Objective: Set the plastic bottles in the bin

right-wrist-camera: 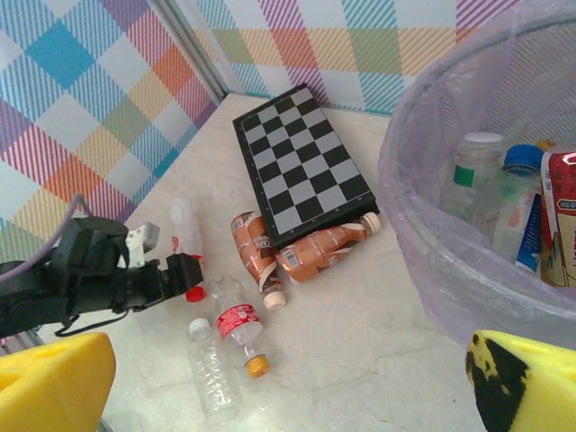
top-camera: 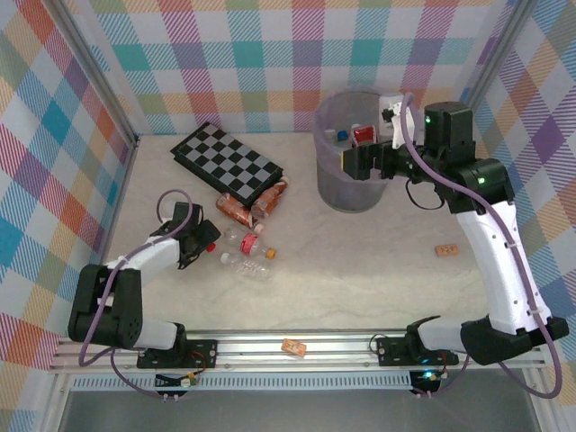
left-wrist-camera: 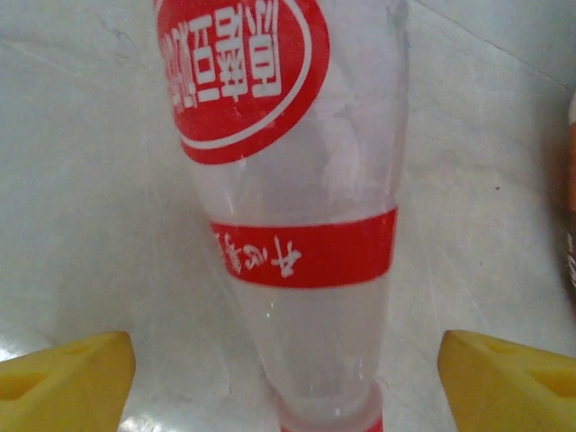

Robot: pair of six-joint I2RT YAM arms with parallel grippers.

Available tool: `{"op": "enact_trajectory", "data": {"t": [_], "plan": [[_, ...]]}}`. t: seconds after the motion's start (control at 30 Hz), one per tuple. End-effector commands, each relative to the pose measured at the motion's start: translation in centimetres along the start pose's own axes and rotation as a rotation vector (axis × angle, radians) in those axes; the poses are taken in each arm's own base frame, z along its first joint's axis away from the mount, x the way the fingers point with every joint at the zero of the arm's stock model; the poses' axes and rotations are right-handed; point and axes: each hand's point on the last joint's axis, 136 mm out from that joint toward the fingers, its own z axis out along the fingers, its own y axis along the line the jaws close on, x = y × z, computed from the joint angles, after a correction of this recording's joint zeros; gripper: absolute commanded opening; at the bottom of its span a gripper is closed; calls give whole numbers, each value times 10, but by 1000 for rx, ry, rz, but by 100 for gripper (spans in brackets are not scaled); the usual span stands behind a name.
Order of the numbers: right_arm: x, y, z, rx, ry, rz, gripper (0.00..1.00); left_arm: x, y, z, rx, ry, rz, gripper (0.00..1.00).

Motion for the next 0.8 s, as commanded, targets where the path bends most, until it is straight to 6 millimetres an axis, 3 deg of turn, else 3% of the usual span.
{"op": "enact_trajectory", "data": {"t": [0.0,0.13,0.3,0.47,0.63,0.77], "plan": [[4,0,-2,-5,10,4,100,-16,-14,6,46,-46,-53,81],[15,-7,3,17,39,18,99,-15,-12,10,39,-46,-56,70],[24,5,11,-85,12,27,100,-17,-12,8,36,-56,-18,52],[40,6,21,-123,77,75,97,-18,-15,4,50,-54,16,41],[43,12,23,-166,97,86,95,-21,-21,-12,80,-64,70,37],[41,26,22,-256,85,76,93,-23,-28,-38,122,-85,132,35]]}}
